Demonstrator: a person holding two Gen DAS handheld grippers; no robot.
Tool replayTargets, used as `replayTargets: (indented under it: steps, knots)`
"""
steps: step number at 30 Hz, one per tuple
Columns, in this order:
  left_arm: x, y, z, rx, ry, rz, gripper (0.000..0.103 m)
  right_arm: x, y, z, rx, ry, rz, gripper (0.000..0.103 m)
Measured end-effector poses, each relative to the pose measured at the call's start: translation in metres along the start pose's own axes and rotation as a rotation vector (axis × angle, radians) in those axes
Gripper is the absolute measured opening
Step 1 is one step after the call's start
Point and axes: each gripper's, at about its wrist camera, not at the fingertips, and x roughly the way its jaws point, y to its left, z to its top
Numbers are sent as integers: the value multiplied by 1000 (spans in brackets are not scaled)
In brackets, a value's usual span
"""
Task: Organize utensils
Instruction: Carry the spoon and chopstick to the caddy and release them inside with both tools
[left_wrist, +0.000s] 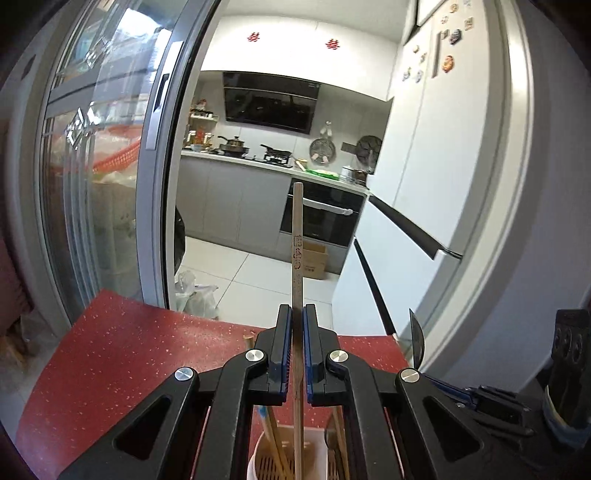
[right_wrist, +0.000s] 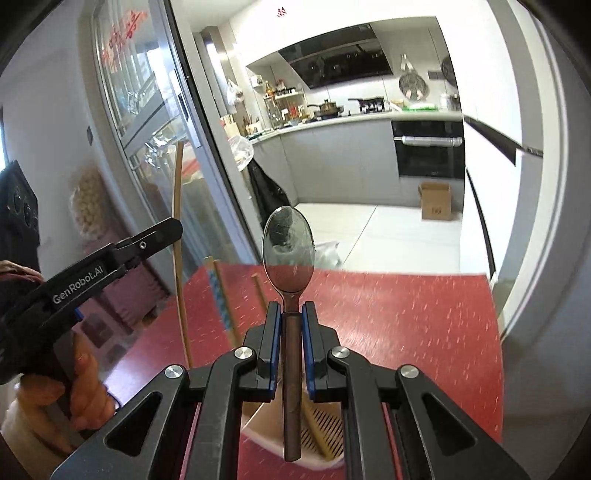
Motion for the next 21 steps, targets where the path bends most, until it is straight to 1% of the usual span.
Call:
replayTargets:
  steps: [3,8,12,15,21]
  knots:
    - [13,5,-8,-43,-4,-7,34,18,-2,-7,-19,-20,-17,12]
    - [26,10,-28,-43,-30,16,34,35,-2,-24,-71,-37,-39,12]
    - [30,8,-44,-11,-52,28,34,42,3,-36,-122,-44,-65,12]
    - [26,6,-55,10,-62,28,34,44,5,-44,-136,-53,-71,12]
    - [20,3,-76,56,-31,50,34,40,12,-64,-191,-44,-82,12]
